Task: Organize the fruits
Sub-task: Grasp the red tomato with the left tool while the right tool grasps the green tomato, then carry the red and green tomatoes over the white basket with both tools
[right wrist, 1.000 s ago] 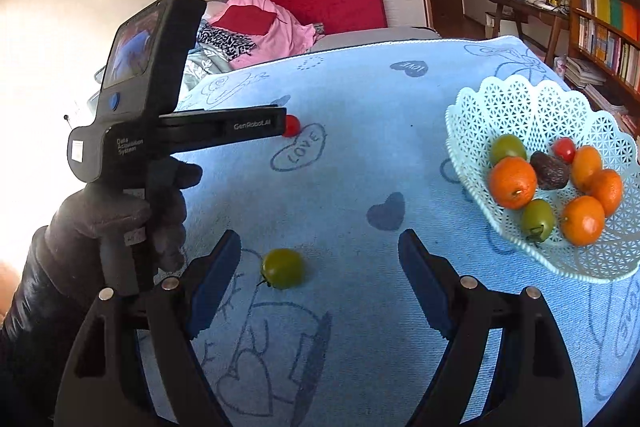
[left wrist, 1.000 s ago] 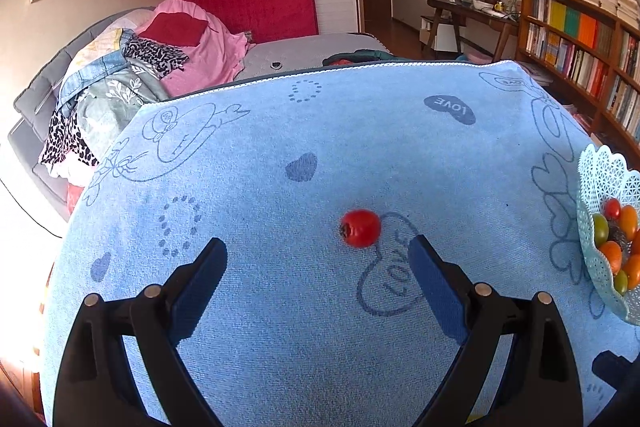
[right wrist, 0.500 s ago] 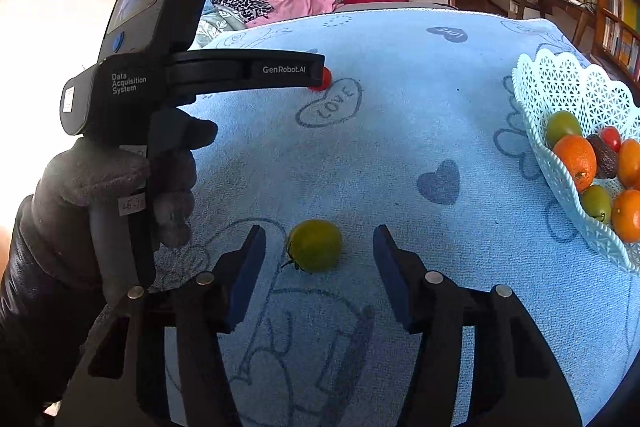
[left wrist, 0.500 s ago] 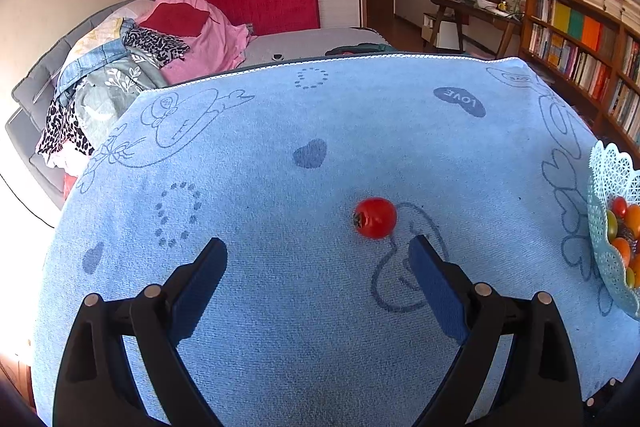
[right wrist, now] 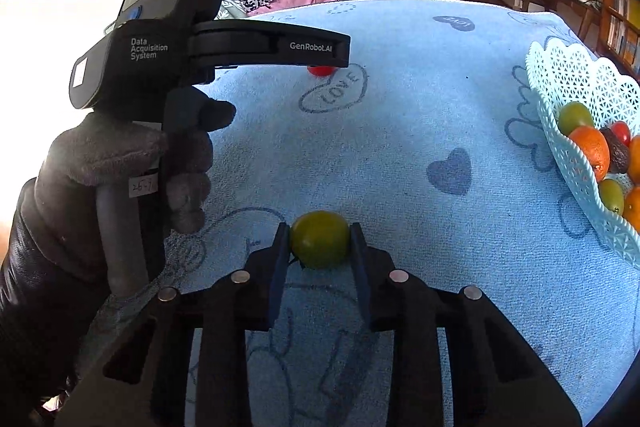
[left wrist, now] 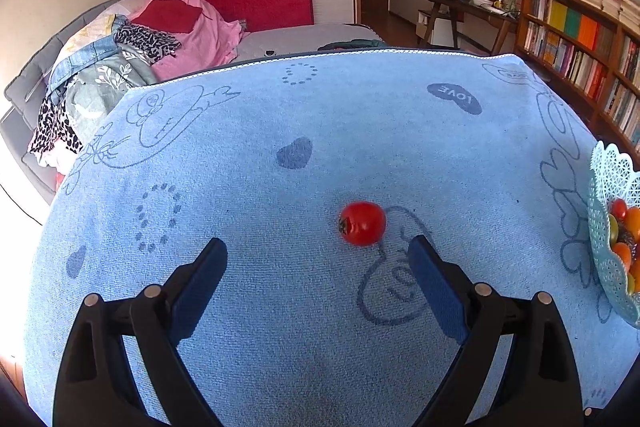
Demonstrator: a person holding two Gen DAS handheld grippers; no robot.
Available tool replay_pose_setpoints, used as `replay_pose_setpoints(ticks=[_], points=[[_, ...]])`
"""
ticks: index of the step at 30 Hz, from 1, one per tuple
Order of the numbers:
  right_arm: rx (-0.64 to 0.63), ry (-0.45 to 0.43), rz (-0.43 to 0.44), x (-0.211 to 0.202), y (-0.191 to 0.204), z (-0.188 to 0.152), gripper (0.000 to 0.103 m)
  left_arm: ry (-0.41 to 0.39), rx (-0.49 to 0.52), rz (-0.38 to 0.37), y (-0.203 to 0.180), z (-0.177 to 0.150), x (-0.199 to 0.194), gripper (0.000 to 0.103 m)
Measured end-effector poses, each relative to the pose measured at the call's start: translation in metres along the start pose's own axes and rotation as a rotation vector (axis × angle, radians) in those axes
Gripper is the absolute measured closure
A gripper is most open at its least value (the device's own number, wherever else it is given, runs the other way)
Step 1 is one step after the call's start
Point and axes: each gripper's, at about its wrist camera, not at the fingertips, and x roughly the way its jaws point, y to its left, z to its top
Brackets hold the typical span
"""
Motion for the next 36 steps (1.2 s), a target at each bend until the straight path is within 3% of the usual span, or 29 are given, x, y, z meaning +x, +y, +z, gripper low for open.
replay_pose_setpoints(ticks=[3,8,13,19,36], points=[[0.009,-0.002,0.002,-0.004,0.000,-0.002,0.072,0.003,0.003,-0.011,-0.002,0.004,0.005,0.013],[0.023,-0.012,0.006,-0.008,-0.003,-0.001,0.072,0.027,0.014,-0.050,-0.009,0.011,0.018,0.028],[0.038,-0.016,0.007,-0.011,-0.006,-0.002,0.072,0.079,-0.002,-0.093,-0.010,0.015,0.033,0.058],[0.054,-0.023,0.009,-0.015,-0.009,-0.002,0.072,0.087,-0.019,-0.118,-0.007,0.011,0.038,0.073],[0.102,-0.079,-0.006,-0.038,-0.021,-0.001,0.072,0.043,0.004,-0.132,-0.018,0.009,0.008,0.074]])
